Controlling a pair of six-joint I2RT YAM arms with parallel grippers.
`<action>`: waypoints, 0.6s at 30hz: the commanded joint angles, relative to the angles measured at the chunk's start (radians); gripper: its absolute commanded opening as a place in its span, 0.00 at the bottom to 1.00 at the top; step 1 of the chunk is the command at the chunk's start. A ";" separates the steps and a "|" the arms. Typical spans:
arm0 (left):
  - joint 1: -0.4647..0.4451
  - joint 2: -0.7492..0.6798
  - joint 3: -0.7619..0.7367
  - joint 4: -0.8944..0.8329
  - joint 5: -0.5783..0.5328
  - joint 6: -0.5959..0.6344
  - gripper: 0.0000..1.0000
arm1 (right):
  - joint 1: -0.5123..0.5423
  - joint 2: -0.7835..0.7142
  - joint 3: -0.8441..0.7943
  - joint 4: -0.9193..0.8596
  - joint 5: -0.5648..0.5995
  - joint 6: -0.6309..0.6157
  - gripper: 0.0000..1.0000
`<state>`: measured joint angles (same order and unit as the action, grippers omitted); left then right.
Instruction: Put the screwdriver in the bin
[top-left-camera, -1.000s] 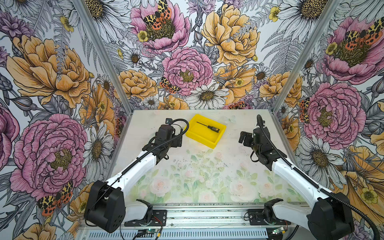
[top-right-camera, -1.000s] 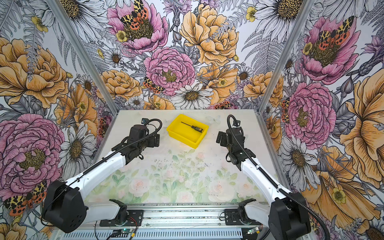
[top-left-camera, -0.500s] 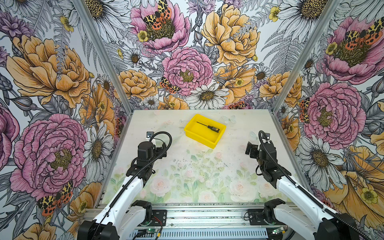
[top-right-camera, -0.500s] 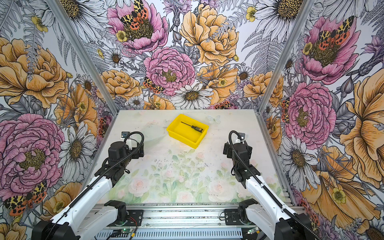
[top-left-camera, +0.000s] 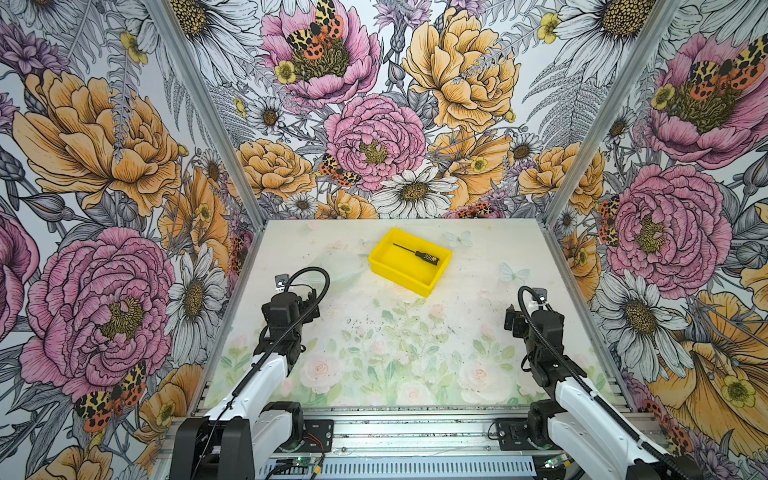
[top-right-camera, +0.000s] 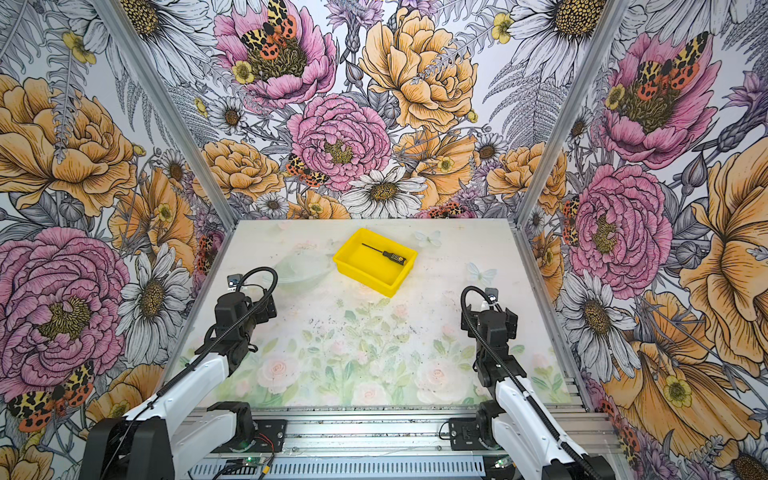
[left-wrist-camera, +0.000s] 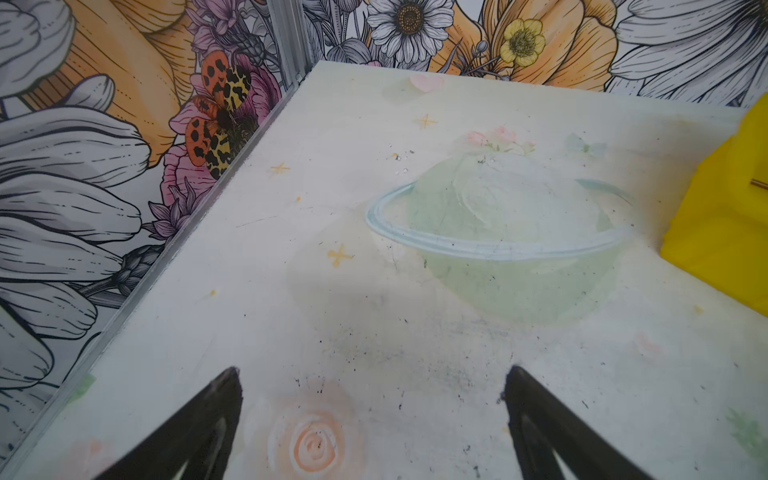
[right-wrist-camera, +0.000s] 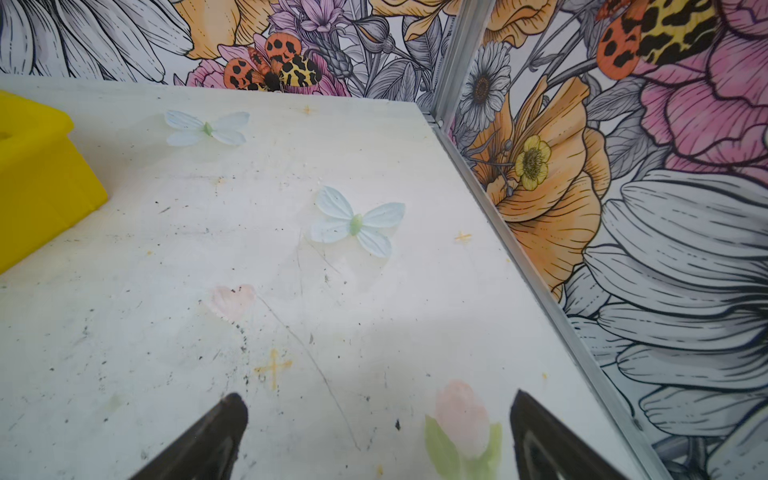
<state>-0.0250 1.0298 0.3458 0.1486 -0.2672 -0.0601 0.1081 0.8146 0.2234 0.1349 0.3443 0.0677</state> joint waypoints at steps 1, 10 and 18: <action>0.017 0.007 -0.041 0.202 0.051 0.026 0.99 | -0.013 0.049 0.017 0.111 -0.073 -0.045 1.00; 0.063 0.130 -0.050 0.441 0.110 0.038 0.99 | -0.021 0.244 0.100 0.168 -0.109 -0.057 0.99; 0.064 0.324 0.018 0.607 0.131 0.005 0.99 | -0.020 0.430 0.177 0.292 -0.118 -0.024 0.99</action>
<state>0.0296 1.3117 0.3206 0.6334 -0.1684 -0.0460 0.0963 1.2060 0.3813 0.3122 0.2447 0.0326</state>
